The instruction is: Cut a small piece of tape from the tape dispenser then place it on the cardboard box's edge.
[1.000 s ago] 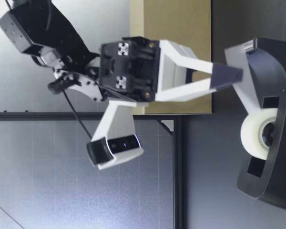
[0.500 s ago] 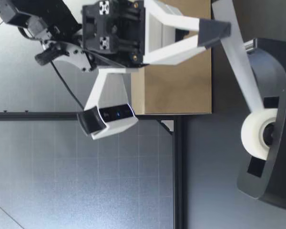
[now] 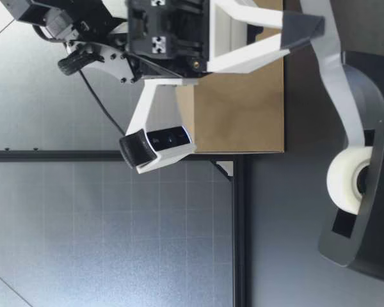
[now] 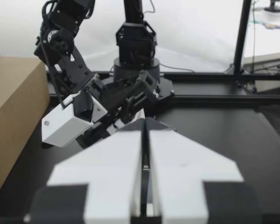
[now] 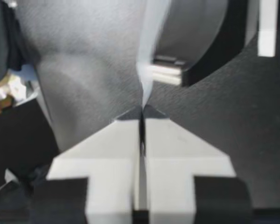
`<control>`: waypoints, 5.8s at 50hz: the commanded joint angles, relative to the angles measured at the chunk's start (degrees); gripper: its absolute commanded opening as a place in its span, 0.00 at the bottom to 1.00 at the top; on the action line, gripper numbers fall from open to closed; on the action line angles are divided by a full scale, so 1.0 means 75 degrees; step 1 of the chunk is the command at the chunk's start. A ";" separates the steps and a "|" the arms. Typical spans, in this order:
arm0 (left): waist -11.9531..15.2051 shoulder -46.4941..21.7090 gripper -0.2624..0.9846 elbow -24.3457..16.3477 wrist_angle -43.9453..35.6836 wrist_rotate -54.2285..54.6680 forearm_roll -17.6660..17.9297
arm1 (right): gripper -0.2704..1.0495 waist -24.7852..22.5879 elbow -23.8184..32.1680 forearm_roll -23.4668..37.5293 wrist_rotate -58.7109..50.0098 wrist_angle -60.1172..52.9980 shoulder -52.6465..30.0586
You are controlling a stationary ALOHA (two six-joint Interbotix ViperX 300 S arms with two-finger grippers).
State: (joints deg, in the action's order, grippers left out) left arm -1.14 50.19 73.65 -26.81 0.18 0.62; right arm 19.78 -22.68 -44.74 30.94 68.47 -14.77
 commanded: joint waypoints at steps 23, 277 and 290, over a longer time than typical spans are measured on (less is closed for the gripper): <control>-0.0012 -0.0070 0.11 -0.0070 -0.0012 0.0000 0.0012 | 0.12 0.0047 -0.0398 0.0105 0.0059 -0.0937 -0.0152; 0.2191 -0.7852 0.13 -0.4676 -0.2508 0.4711 0.4582 | 0.14 0.0621 -0.1992 0.8918 -0.6398 -0.8977 0.3738; 0.2355 -0.8121 0.13 -0.4816 -0.2508 0.4898 0.4523 | 0.13 0.0773 -0.1875 0.8918 -0.6375 -0.9129 0.3316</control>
State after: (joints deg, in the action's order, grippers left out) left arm 15.82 -11.43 38.67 -45.09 36.74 34.80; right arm 24.70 -38.41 22.15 -16.96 0.79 10.20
